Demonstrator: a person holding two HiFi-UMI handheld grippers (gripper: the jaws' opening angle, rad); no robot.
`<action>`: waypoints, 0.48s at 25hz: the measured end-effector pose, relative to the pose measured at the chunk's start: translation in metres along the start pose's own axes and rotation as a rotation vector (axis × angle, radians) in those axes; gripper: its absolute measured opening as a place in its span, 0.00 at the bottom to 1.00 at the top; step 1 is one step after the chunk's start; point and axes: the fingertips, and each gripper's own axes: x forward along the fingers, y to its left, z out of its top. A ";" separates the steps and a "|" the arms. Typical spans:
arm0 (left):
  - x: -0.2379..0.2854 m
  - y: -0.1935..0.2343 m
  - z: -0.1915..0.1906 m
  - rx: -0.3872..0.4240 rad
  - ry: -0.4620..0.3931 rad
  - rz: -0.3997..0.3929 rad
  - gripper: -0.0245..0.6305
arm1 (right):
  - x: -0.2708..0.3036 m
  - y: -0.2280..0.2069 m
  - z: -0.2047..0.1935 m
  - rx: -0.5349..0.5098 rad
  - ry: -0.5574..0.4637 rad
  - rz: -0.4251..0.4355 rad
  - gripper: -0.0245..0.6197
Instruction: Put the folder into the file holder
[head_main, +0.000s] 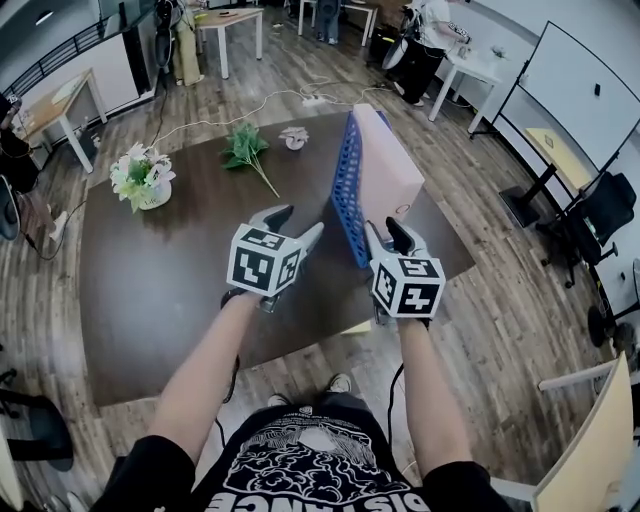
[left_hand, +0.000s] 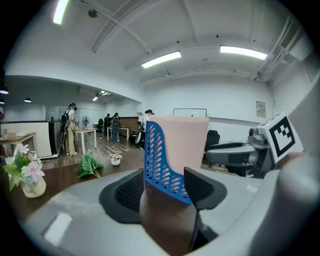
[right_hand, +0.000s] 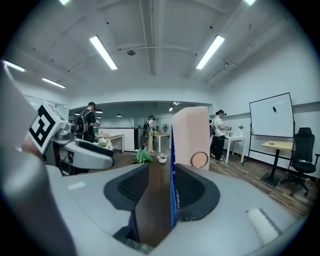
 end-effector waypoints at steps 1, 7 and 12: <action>-0.004 0.002 -0.001 0.006 0.001 0.003 0.43 | 0.000 0.006 0.001 -0.003 -0.001 0.012 0.27; -0.034 0.019 -0.002 0.001 -0.010 0.032 0.33 | 0.002 0.037 0.013 -0.034 -0.009 0.081 0.16; -0.058 0.036 -0.005 0.006 -0.021 0.083 0.21 | 0.003 0.055 0.021 -0.027 -0.025 0.138 0.09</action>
